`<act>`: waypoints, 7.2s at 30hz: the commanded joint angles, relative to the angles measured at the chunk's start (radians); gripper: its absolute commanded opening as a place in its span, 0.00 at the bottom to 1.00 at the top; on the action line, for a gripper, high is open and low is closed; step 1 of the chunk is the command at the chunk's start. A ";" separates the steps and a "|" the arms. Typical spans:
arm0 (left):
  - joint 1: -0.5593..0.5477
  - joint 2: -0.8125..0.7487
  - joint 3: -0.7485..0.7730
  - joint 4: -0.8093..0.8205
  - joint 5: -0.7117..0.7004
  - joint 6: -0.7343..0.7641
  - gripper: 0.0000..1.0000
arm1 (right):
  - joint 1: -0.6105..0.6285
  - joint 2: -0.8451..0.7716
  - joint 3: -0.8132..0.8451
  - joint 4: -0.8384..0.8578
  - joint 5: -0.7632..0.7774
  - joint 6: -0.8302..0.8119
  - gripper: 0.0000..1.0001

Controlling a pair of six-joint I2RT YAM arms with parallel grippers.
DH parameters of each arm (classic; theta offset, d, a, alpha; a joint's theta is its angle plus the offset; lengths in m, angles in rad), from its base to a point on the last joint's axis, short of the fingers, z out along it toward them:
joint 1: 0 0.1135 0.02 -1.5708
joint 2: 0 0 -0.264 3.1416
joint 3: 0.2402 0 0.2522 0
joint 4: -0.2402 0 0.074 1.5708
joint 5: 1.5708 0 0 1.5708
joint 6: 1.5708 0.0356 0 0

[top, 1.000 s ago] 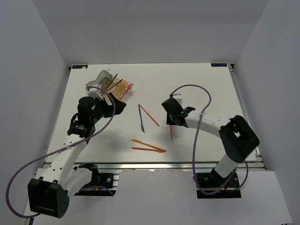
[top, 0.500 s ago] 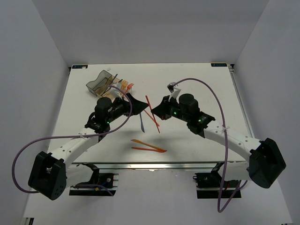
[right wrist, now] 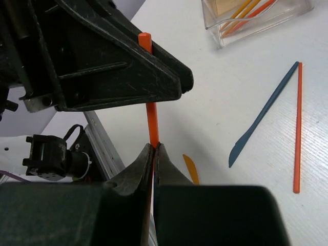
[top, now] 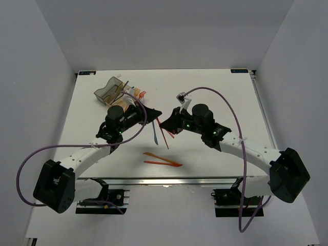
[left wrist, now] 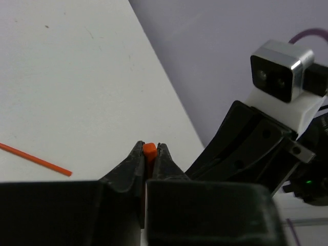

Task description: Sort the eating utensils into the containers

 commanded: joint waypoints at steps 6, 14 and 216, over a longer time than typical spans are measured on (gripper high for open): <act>-0.004 0.032 0.296 -0.512 -0.269 0.359 0.00 | -0.064 -0.083 -0.003 -0.141 0.285 0.095 0.89; 0.034 0.422 0.824 -0.737 -0.882 1.056 0.00 | -0.199 -0.274 -0.144 -0.256 0.342 0.100 0.89; 0.161 0.466 1.170 -1.019 -0.832 0.530 0.98 | 0.061 0.198 0.215 -0.626 0.201 -0.451 0.71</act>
